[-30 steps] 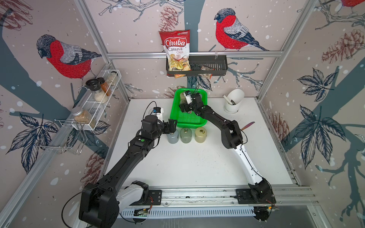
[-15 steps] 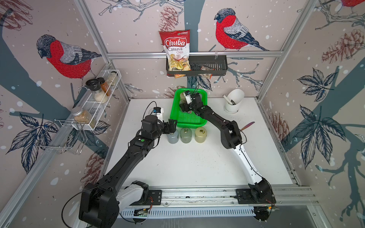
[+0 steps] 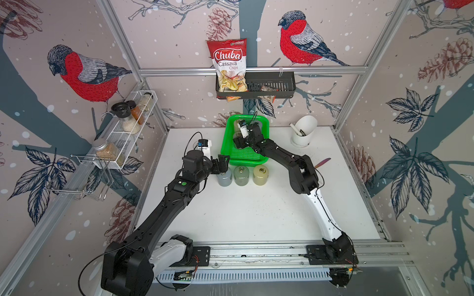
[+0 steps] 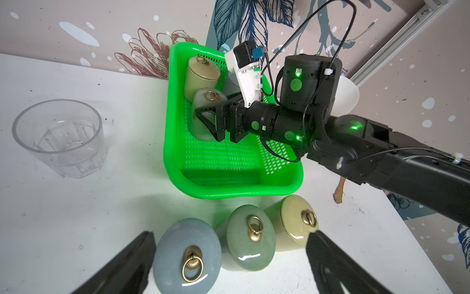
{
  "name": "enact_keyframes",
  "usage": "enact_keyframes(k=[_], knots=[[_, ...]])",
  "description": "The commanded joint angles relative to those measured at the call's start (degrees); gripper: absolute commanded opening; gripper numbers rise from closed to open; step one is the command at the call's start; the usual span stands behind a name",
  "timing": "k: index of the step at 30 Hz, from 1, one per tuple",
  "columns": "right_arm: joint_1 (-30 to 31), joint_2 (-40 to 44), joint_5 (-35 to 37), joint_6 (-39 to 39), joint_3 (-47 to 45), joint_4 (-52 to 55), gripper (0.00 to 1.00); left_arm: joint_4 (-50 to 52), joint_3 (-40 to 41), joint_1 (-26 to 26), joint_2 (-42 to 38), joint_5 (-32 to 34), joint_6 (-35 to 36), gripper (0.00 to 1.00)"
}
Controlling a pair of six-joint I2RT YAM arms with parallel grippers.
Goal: Take the tea canister out of the basket
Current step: Pick up the tea canister from the basket.
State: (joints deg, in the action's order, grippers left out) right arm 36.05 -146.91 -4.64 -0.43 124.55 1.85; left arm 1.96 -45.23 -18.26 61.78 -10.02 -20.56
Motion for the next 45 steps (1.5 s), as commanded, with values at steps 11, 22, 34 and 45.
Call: enact_keyframes(k=[11, 22, 34, 45], knots=[[1.2, 23.7, 0.4, -4.0, -19.1, -8.5, 0.29, 0.0, 0.2, -0.1, -6.3, -5.0, -0.8, 0.97], [2.4, 45.8, 3.0, -4.5, -39.0, -12.3, 0.0, -0.2, -2.3, -7.9, -4.3, -3.8, 0.2, 0.97], [5.4, 70.9, 5.5, -0.9, -64.1, -10.2, 0.0, -2.3, -1.8, -14.8, -1.7, -5.4, 1.1, 0.97], [12.0, 88.0, 8.1, 6.6, -84.3, -9.9, 0.0, -5.7, -0.1, -16.6, 2.4, -6.5, 1.2, 0.97]])
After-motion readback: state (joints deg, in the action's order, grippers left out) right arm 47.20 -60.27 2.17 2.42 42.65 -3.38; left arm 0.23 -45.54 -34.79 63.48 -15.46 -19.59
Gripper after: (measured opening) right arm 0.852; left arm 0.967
